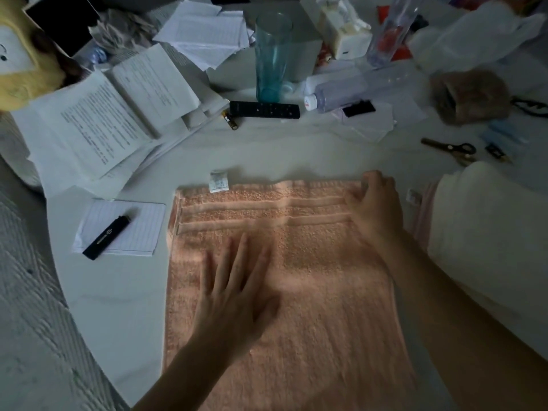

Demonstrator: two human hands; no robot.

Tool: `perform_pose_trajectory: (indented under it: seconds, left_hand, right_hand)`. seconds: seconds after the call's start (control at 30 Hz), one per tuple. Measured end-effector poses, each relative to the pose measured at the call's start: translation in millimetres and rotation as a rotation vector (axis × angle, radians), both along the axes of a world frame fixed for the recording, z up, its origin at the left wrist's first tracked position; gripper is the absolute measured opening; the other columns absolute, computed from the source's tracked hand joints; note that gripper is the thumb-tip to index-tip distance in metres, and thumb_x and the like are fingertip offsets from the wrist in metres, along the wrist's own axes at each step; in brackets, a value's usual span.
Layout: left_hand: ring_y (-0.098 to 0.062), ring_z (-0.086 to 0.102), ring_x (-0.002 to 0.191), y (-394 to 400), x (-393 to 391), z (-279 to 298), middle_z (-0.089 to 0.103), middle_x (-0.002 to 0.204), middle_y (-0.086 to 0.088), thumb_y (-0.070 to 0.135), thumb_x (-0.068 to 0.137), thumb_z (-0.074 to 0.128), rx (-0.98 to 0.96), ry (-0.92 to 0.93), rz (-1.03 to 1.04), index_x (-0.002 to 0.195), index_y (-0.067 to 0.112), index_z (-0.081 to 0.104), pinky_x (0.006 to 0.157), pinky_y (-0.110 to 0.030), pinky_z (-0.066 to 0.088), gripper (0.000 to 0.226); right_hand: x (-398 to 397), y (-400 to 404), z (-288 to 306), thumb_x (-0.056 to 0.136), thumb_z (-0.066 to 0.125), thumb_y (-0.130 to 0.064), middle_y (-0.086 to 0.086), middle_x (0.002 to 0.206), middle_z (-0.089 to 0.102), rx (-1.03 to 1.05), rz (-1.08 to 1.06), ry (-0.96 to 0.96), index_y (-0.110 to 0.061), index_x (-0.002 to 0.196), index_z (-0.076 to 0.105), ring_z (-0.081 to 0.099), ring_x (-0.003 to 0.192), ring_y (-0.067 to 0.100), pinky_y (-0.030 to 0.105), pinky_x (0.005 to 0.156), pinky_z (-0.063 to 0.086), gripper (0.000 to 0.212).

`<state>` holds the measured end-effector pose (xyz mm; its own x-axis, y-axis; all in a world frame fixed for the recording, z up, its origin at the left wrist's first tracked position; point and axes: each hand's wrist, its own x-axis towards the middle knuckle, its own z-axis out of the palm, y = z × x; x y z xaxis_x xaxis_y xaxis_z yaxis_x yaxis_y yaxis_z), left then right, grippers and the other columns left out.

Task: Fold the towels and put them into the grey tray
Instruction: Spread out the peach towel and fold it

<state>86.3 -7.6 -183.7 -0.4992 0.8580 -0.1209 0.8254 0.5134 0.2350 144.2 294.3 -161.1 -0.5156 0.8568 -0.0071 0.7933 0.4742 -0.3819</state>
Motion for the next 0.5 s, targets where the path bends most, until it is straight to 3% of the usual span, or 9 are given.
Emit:
perform_pose_trajectory:
  seconds: [0.07,0.13,0.2,0.27,0.4,0.5]
  left_hand:
    - [-0.036,-0.003,0.153,0.6,0.3,3.9,-0.003,0.167,-0.014,0.066,0.098,0.023,-0.008,0.011,-0.007,0.159,0.023,0.007,0.116,-0.067,0.014,0.076]
    - [-0.038,-0.003,0.152,-2.7,5.7,6.5,-0.002,0.166,-0.015,0.065,0.098,0.023,0.012,0.001,0.003,0.159,0.021,0.009,0.117,-0.067,0.013,0.076]
    - [-0.04,0.0,0.152,-10.8,15.7,6.5,0.002,0.166,-0.016,0.063,0.098,0.024,0.035,-0.005,0.001,0.159,0.019,0.014,0.116,-0.068,0.013,0.075]
    - [-0.04,0.005,0.152,-22.0,25.7,3.7,0.006,0.166,-0.014,0.06,0.099,0.028,0.021,-0.004,-0.028,0.158,0.02,0.02,0.114,-0.07,0.02,0.072]
    - [-0.039,0.008,0.152,-35.3,30.6,2.0,0.009,0.167,-0.01,0.059,0.099,0.03,-0.014,-0.021,-0.03,0.158,0.022,0.02,0.114,-0.066,0.021,0.07]
    - [-0.038,0.009,0.152,-37.4,28.7,4.4,0.013,0.166,-0.011,0.061,0.098,0.031,-0.021,-0.03,-0.038,0.157,0.023,0.024,0.115,-0.065,0.022,0.07]
  right_hand:
    - [5.6,4.1,-1.5,0.088,0.058,-0.049,0.017,0.112,0.063,-0.047,-0.103,-0.007,-0.009,0.117,0.055,0.062,0.101,0.036,0.036,0.078,0.047,0.049]
    - [9.2,7.1,-3.4,0.087,0.051,-0.058,0.011,0.094,0.068,-0.107,-0.121,-0.08,-0.013,0.097,0.062,0.066,0.091,0.033,0.032,0.068,0.043,0.048]
    - [9.5,7.4,-5.9,0.088,0.051,-0.047,0.012,0.083,0.068,-0.113,-0.078,-0.129,-0.01,0.082,0.062,0.066,0.085,0.034,0.03,0.064,0.039,0.039]
    - [9.1,8.3,-7.2,0.087,0.052,-0.033,0.016,0.089,0.069,-0.074,-0.093,-0.122,-0.008,0.085,0.062,0.065,0.088,0.036,0.032,0.065,0.042,0.027]
    - [11.4,8.8,-3.3,0.09,0.055,-0.028,0.02,0.103,0.068,-0.024,-0.136,-0.011,-0.009,0.097,0.063,0.063,0.098,0.038,0.038,0.076,0.047,0.022]
    - [23.6,-10.7,4.0,0.092,0.059,-0.033,0.02,0.116,0.063,-0.107,-0.12,0.055,-0.005,0.12,0.055,0.06,0.107,0.037,0.039,0.086,0.047,0.04]
